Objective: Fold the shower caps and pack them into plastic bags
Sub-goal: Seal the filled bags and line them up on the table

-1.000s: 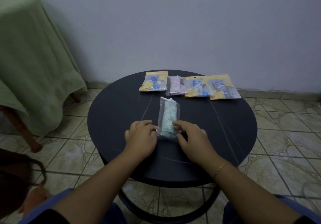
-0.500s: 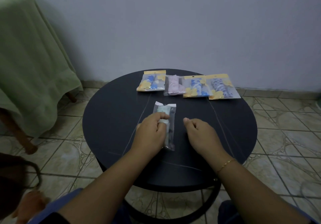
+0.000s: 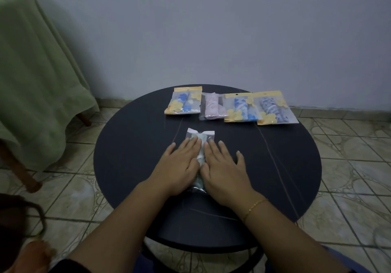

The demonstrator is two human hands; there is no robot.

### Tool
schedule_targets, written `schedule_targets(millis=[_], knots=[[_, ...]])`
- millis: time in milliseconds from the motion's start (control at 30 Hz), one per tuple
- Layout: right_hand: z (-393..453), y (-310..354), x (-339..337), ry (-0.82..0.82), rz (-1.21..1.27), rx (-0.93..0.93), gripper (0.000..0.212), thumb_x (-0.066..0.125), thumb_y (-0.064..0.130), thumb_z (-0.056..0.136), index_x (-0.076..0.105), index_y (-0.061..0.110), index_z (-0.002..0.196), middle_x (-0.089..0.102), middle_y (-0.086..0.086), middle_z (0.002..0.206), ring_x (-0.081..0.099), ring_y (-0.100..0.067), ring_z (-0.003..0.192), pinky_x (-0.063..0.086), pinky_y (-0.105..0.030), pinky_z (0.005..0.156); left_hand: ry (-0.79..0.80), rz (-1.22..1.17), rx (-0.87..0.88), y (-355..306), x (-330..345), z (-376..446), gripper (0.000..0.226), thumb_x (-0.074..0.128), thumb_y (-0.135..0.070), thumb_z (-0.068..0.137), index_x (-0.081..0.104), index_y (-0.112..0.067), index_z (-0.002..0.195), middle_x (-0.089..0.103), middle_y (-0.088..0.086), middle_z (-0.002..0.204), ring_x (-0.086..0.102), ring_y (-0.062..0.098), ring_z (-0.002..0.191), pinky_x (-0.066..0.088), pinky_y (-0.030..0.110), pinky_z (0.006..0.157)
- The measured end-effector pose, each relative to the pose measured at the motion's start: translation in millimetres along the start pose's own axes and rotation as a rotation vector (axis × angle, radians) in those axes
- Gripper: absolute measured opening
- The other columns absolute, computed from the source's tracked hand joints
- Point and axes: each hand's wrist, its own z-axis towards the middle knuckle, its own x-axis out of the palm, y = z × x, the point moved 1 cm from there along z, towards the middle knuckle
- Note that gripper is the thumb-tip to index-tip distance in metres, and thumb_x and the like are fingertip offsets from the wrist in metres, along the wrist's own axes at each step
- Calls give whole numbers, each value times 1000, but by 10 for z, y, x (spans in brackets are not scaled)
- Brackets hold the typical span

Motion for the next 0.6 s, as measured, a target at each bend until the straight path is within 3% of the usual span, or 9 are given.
schedule_targets(millis=[300,400,600], knots=[[45,-18,45,85,-57,8,56,12,35,99,-10,23,149,-10,10,158,-13,-8,143,-13,-50,114,49,113,-10,-2,51,6,65,2,-38,86,-4,-25,150,-8,-11,158,-10,-3,141,-20,34,112],[43,-16,43,86,-70,3,56,12,35,99,-9,22,149,-9,9,158,-13,-9,144,-13,-50,114,68,119,-23,-4,49,15,54,13,-31,99,-3,-24,150,-7,-11,158,-10,-2,142,-20,37,112],[51,-26,30,88,-75,5,55,12,36,99,-5,24,150,-8,9,158,-12,-10,144,-13,-50,114,76,91,-43,-9,45,34,54,18,-30,99,4,-26,151,-1,-13,158,-7,-3,142,-20,39,112]])
